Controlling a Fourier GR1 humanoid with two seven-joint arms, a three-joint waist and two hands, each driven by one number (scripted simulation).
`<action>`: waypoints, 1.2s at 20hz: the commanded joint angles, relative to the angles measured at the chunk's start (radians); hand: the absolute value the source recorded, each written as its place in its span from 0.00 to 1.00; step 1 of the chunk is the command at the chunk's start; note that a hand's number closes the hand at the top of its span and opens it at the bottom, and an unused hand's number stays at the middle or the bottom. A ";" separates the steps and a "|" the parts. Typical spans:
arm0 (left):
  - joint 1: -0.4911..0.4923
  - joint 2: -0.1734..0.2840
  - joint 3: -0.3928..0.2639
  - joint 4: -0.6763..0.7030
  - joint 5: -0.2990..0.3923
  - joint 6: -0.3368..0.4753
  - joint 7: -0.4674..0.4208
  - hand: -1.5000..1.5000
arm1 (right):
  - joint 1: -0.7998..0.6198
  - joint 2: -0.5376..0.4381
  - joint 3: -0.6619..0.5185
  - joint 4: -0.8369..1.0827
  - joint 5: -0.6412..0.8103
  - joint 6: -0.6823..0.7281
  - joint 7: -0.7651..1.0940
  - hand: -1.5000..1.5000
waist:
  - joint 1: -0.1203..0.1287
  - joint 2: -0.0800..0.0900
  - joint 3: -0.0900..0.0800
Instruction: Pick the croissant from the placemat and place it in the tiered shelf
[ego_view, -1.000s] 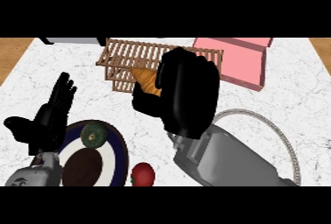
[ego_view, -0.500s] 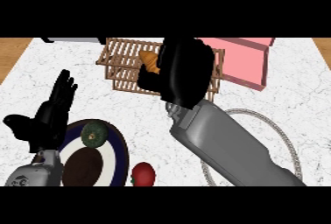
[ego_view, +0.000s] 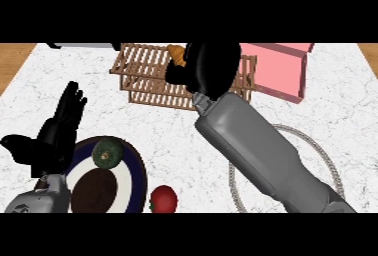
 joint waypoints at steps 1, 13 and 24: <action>-0.016 0.006 0.010 -0.006 0.003 -0.001 -0.002 0.50 | 0.007 0.009 -0.056 0.057 -0.002 -0.231 0.134 1.00 | 0.004 0.005 0.001; -0.001 -0.002 0.001 -0.041 -0.005 0.002 0.023 0.50 | -0.032 0.010 -0.011 0.256 -0.268 -0.460 -0.010 0.00 | 0.012 0.000 0.001; -0.002 0.017 0.053 0.024 0.017 -0.018 -0.002 0.50 | -0.108 0.010 -0.138 0.175 -0.203 -0.550 -0.036 0.00 | -0.045 -0.010 0.001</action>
